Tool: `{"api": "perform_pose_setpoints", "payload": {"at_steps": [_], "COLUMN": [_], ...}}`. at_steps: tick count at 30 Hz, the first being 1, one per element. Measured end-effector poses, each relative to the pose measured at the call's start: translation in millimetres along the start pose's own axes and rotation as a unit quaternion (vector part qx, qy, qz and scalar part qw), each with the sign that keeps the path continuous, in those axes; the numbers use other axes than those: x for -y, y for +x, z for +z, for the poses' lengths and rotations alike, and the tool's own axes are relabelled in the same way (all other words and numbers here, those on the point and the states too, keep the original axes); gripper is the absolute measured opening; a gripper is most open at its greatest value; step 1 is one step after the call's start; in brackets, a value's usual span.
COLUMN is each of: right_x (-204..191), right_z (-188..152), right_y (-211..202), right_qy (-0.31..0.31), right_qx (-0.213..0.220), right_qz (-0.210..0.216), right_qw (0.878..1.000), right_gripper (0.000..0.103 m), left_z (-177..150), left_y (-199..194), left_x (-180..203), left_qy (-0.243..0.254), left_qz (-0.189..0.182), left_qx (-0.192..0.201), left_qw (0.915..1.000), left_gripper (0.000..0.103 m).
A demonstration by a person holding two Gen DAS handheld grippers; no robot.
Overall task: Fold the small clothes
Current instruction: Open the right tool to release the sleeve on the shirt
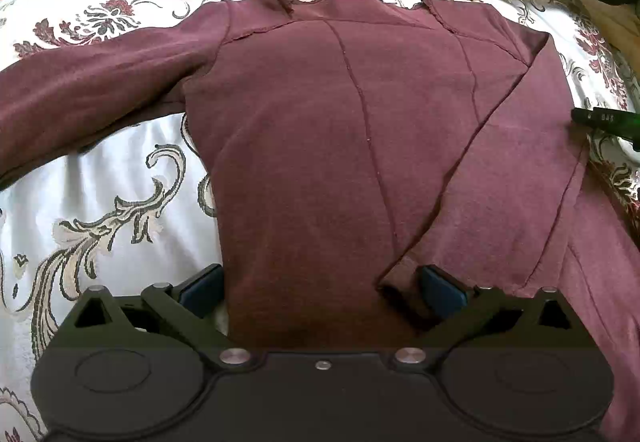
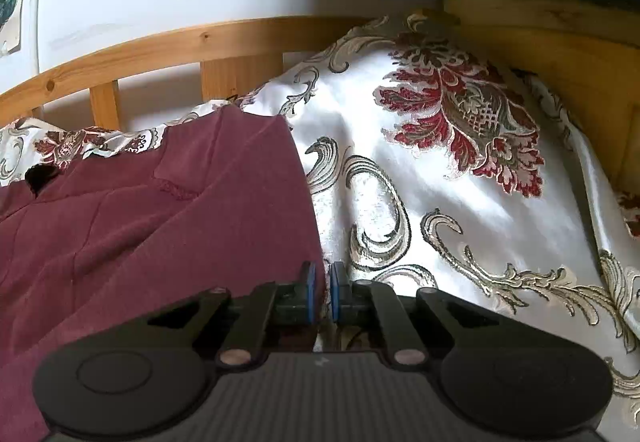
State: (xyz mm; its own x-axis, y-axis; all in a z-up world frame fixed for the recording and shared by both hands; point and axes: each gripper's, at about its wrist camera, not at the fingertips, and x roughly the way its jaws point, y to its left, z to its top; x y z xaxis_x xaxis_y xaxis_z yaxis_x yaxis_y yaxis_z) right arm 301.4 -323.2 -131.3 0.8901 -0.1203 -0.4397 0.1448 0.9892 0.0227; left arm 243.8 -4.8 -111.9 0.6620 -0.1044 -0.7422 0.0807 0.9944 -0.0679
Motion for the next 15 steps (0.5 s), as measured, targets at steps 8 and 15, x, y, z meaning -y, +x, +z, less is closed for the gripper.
{"api": "perform_pose_setpoints", "payload": {"at_steps": [8,15], "right_x": [-15,-38], "right_z": [1,5], "right_y": [-24,-71], "right_qy": [-0.009,-0.038], "right_qx": [-0.002,0.028], "right_qz": [-0.005,0.032], "right_qw": [1.000,0.998], "right_gripper": [0.043,0.081], "left_z": [19,19], "left_y": [2,-28], "left_x": [-23,-65], "left_qy": [-0.049,-0.146], "left_qz": [-0.044,-0.012], "left_qx": [-0.041,-0.022], "left_qw": [0.9970,0.9890], "left_gripper": [0.102,0.102]}}
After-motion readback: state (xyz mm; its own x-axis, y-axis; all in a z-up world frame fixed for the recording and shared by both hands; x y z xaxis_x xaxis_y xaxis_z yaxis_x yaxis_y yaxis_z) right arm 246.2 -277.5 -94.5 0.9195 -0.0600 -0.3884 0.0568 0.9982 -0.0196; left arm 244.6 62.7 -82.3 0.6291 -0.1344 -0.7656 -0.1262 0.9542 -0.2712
